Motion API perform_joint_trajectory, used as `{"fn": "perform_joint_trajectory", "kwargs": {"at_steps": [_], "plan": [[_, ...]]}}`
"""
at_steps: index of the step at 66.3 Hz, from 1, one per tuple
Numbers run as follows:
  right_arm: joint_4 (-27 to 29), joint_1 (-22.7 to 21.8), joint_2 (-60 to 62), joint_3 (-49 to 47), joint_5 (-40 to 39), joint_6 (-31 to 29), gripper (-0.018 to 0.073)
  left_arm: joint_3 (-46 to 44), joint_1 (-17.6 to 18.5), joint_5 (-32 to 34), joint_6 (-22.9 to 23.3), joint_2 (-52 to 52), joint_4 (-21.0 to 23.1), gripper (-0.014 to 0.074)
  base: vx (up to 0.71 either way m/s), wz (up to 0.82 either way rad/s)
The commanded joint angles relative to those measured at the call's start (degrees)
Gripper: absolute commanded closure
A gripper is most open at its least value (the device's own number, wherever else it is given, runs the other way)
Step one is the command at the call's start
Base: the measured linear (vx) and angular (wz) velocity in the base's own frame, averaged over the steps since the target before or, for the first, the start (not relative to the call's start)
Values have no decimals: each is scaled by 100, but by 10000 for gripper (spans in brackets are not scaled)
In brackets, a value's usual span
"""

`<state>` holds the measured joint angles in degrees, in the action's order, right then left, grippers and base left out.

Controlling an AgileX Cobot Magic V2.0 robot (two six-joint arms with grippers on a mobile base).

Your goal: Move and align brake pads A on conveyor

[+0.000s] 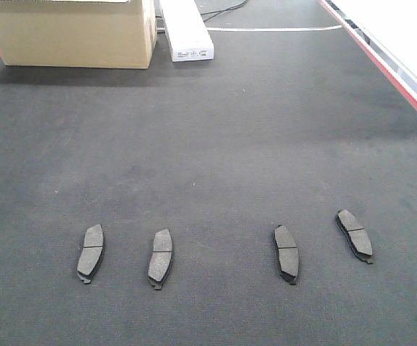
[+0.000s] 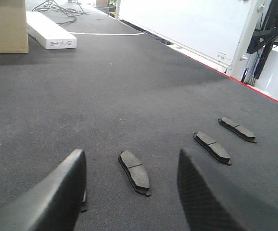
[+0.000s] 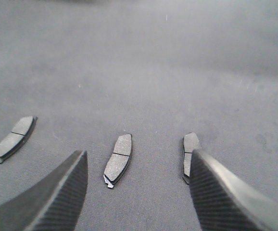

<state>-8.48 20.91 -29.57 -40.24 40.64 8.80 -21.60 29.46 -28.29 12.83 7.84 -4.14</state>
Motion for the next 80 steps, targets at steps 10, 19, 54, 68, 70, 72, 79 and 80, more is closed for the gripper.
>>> {"fn": "perform_joint_trajectory", "kwargs": {"at_steps": [10, 19, 54, 68, 70, 72, 79, 80], "plan": [[183, -28, 1922, 1349, -1019, -270, 106, -139, 31, 410, 15, 70, 33, 200, 0, 0], [72, -28, 2568, 2093, -1612, -320, 106, -107, 31, 466, 10, 81, -63, 200, 0, 0], [99, -28, 2731, 2525, -2163, -313, 234, 310, 31, 718, 3, 81, -221, 463, 0, 0], [121, -28, 2731, 2525, -2111, -268, 575, 310, 31, 717, -1, 81, -377, 605, 0, 0], [116, -28, 2731, 2525, -2148, -275, 572, 310, 31, 717, -1, 81, -376, 603, 0, 0], [104, -28, 2731, 2525, -2170, -275, 571, 310, 31, 711, -1, 81, -364, 603, 0, 0], [238, -28, 2731, 2525, -2175, -243, 571, 310, 31, 711, -1, 81, -364, 604, 0, 0], [269, -28, 2731, 2525, -2175, -251, 571, 310, 31, 711, -1, 81, -364, 604, 0, 0]]}}
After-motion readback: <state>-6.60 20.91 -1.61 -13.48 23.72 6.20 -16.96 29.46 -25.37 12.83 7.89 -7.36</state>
